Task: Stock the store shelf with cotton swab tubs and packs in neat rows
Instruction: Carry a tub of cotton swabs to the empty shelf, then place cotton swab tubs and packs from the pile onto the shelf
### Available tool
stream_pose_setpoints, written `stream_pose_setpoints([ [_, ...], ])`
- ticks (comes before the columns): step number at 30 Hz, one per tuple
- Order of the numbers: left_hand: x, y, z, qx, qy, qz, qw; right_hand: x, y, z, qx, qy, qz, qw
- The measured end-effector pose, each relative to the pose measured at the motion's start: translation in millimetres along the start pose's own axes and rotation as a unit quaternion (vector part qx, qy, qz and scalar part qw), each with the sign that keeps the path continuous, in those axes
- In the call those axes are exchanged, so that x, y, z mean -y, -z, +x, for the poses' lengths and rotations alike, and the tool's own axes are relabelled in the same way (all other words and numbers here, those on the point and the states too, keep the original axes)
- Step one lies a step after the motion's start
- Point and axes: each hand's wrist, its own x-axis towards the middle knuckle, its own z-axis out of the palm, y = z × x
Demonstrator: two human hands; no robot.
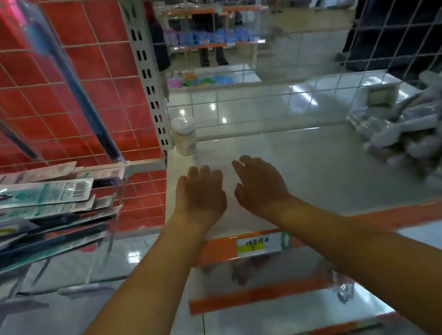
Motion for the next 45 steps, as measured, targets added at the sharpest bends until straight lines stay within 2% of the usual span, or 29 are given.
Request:
stream_pose_setpoints([
  [9,-61,14,9,0.032,-0.045,-0.049,0.997,-51,34,-37,0.017,-0.022,-0.019,0.999],
  [13,-99,21,17,0.043,-0.067,-0.061,0.995,-91,44,-56,-0.005,-0.014,-0.022,1.000],
  [15,-122,27,24,0.036,-0.073,-0.066,0.995,-117,49,-63,-0.012,-0.030,0.010,0.999],
  [25,-245,60,64,0.000,-0.068,-0.117,0.991,-240,96,-93,-0.014,-0.024,0.011,1.000],
  [29,-292,55,75,0.011,-0.061,-0.136,0.989,-295,105,-102,-0.038,-0.016,-0.043,0.998],
  [31,-314,53,80,0.027,-0.055,-0.146,0.987,-320,108,-107,-0.018,-0.021,-0.052,0.998],
  [38,-372,48,96,0.046,-0.053,-0.182,0.981,-388,109,-125,-0.041,-0.024,-0.019,0.999],
  [41,-384,45,98,0.060,-0.046,-0.178,0.981,-404,105,-125,0.024,-0.022,-0.067,0.997],
  [45,-390,41,98,0.072,-0.034,-0.153,0.985,-414,103,-119,0.089,-0.010,-0.072,0.993],
])
